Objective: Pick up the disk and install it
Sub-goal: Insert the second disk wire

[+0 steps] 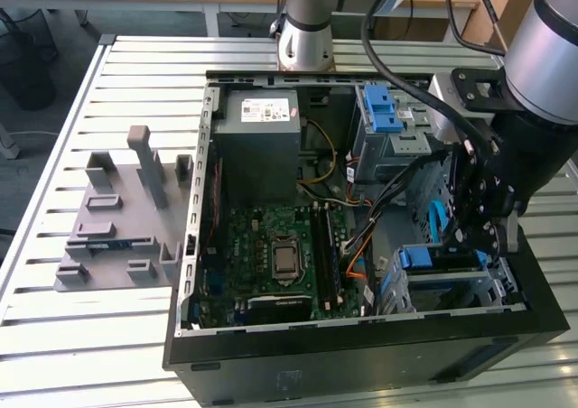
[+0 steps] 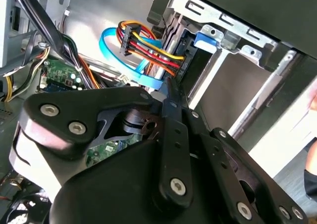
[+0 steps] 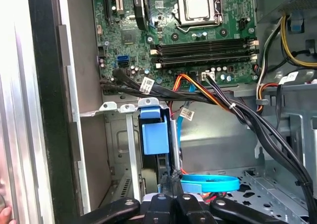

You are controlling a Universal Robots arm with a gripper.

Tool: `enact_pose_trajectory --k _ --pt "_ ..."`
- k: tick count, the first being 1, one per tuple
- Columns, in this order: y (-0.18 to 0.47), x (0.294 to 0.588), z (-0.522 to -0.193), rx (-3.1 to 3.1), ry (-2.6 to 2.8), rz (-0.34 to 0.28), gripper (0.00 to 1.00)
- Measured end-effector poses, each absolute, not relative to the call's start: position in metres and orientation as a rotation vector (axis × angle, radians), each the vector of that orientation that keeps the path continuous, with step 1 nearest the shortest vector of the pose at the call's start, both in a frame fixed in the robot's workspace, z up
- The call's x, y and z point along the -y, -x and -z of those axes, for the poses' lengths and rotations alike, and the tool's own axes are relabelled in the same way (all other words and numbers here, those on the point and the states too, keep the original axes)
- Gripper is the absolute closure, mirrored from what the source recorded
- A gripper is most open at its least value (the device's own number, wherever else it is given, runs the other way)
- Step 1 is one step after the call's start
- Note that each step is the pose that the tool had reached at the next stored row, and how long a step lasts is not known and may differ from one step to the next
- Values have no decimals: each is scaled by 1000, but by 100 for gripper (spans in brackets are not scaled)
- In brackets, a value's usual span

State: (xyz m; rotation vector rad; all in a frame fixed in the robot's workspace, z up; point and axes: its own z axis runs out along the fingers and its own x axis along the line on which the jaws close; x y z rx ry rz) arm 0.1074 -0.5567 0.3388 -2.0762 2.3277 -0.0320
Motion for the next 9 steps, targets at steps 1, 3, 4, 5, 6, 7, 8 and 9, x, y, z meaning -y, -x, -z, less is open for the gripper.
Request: enact_pose_trajectory --k 1,3,4,5,6,7,8,9 --pt "-107 557 -340 -2328 2076 32 89" --pt "-107 557 -342 -2328 2076 32 89" --pt "-107 557 -342 -2328 2076 31 89" --pt "-107 557 -342 -2328 2076 31 89" --pt "-107 557 -342 -2328 2076 31 89" --pt "-107 557 -342 -2328 2076 32 89" --pt "-107 557 -342 -2328 2076 32 89" --pt "-107 557 -342 -2328 2076 32 89"
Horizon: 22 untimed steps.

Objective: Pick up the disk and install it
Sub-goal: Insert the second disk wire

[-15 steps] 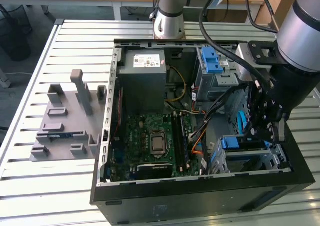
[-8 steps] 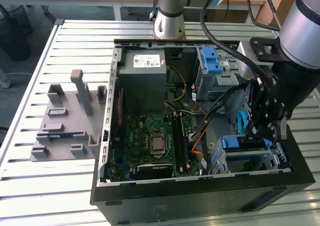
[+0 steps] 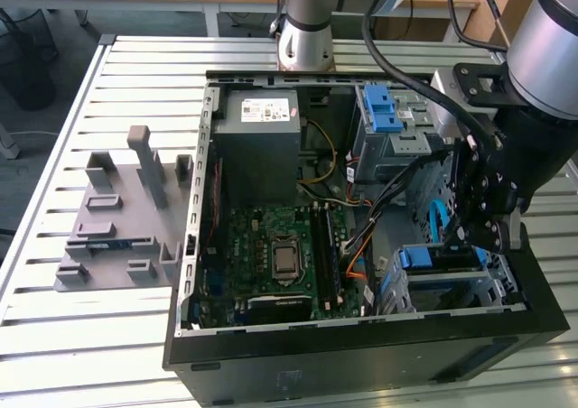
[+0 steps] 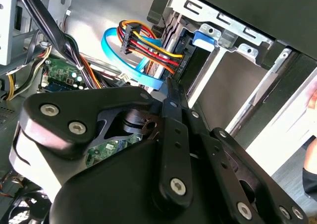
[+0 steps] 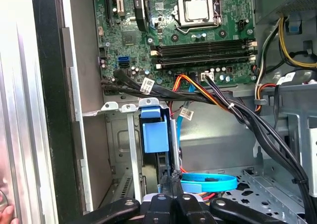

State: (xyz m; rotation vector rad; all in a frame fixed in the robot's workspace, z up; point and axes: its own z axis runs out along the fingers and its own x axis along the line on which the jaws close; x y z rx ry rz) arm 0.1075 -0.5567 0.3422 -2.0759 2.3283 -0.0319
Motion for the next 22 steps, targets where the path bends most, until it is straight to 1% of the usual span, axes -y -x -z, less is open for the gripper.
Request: enact_pose_trajectory --k 22 --pt "-107 557 -334 -2329 2075 32 89"
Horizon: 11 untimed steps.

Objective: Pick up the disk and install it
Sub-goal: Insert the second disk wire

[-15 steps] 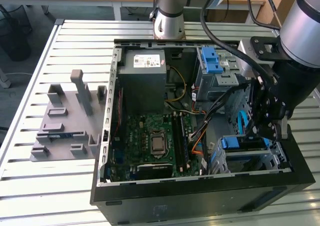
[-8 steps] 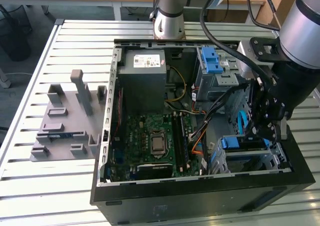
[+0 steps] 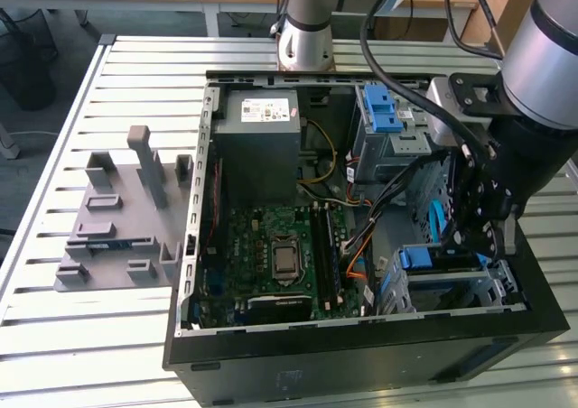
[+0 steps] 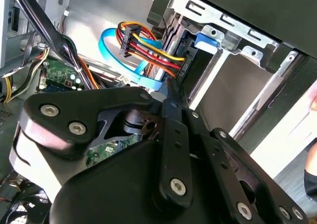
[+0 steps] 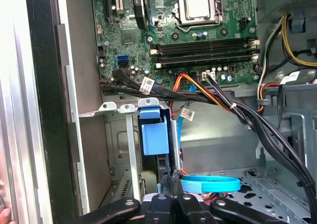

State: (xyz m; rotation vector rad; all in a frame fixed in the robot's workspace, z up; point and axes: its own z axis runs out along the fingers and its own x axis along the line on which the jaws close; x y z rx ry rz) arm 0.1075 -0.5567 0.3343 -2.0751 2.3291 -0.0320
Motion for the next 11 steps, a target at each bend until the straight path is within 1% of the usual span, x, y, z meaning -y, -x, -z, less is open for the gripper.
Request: enact_pose_trajectory --k 5,6,11 --pt "-107 557 -334 -2329 2075 32 89" --pt "-107 557 -334 -2329 2075 32 83" --pt "-107 557 -336 -2329 2075 31 83"
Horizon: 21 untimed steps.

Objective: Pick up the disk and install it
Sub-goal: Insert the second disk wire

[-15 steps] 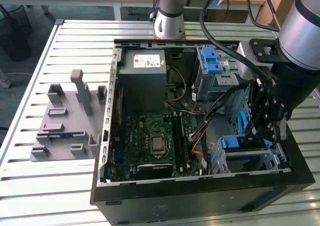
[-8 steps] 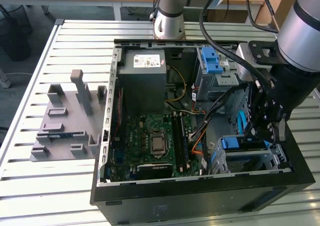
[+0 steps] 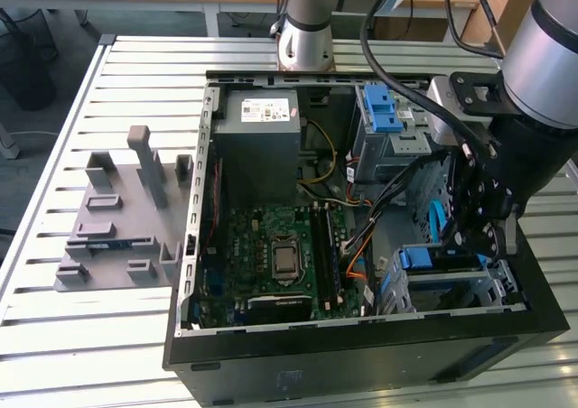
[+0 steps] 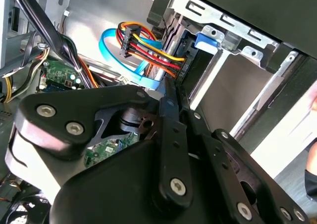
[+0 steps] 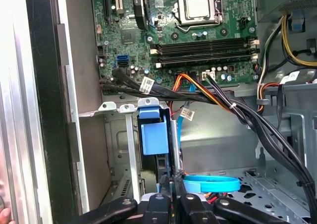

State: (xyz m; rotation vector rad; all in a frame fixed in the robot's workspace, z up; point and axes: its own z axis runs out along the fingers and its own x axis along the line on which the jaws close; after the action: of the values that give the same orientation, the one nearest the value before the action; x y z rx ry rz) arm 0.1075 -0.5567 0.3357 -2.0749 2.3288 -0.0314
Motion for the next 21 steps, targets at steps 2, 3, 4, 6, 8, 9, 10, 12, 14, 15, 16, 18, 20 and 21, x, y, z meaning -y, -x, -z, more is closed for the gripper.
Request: enact_pose_trajectory --k 2,3,4,6,8,9,10,12,14,15,16,18,20,21 --pt "-107 557 -337 -2329 2075 31 83" --pt "-107 557 -337 -2329 2075 31 83" --pt "-108 557 -338 -2329 2075 32 83" --pt "-107 557 -338 -2329 2075 31 83" --pt "-107 557 -339 -2329 2075 32 83" --pt "-107 557 -339 -2329 2075 32 83" --pt "-107 557 -339 -2329 2075 32 83" --pt "-108 557 -339 -2329 2075 32 83" --pt "-107 557 -340 -2329 2075 32 83" --pt "-107 557 -341 -2329 2075 32 83" --pt "-108 557 -341 -2329 2075 31 83" --pt "-108 557 -341 -2329 2075 31 83" --pt "-107 557 -341 -2329 2075 32 83" --pt "-107 557 -341 -2329 2075 32 83"
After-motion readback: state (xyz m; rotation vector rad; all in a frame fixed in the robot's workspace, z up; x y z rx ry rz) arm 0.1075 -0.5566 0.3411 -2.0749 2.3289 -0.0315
